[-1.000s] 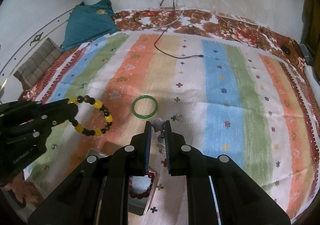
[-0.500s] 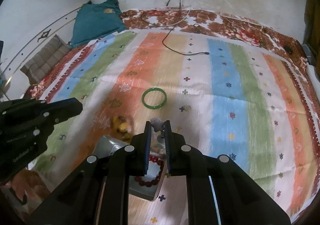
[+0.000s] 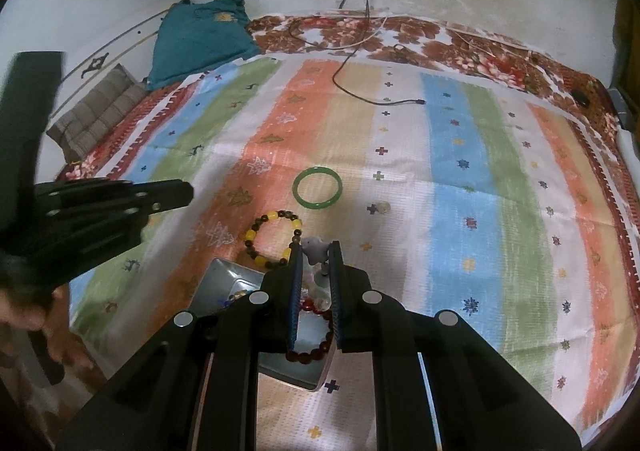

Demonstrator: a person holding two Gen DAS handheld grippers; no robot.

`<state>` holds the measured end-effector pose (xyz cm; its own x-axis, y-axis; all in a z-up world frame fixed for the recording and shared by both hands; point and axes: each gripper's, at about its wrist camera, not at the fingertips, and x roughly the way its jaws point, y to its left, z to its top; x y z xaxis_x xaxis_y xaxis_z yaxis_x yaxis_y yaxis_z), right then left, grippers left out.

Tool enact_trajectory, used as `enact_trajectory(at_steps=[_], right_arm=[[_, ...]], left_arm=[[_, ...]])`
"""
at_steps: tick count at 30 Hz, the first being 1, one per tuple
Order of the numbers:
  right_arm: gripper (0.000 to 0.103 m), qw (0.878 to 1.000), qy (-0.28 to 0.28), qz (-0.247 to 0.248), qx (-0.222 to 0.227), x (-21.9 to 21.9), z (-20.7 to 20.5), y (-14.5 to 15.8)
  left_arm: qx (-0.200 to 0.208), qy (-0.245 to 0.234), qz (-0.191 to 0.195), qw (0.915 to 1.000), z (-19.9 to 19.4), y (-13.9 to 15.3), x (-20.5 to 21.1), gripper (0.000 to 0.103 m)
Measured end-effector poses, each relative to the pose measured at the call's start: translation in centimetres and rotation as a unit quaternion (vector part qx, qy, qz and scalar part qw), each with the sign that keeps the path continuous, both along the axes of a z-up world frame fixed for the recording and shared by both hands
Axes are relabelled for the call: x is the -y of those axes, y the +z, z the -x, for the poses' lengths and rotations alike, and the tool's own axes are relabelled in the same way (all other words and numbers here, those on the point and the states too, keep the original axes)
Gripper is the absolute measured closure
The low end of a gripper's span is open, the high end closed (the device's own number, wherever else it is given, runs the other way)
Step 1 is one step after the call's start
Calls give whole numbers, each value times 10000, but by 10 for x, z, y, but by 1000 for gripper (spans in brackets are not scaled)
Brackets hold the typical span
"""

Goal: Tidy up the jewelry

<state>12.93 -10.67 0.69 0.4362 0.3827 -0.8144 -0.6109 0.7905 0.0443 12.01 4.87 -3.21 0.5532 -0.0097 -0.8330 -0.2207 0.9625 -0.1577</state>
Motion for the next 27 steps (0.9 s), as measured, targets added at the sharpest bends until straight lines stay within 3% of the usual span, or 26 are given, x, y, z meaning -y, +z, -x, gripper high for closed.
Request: enact_trajectory(at_steps=[8,27], right_arm=[[89,10000,20,26,-41,0,0,0],[89,9998,81,128,-86,-6,1,-2]], left_arm=[[-521,139,-188,9984,-29,-29,-11,73],[-1516,-113,-479,9872,-80,-98,-21,69]])
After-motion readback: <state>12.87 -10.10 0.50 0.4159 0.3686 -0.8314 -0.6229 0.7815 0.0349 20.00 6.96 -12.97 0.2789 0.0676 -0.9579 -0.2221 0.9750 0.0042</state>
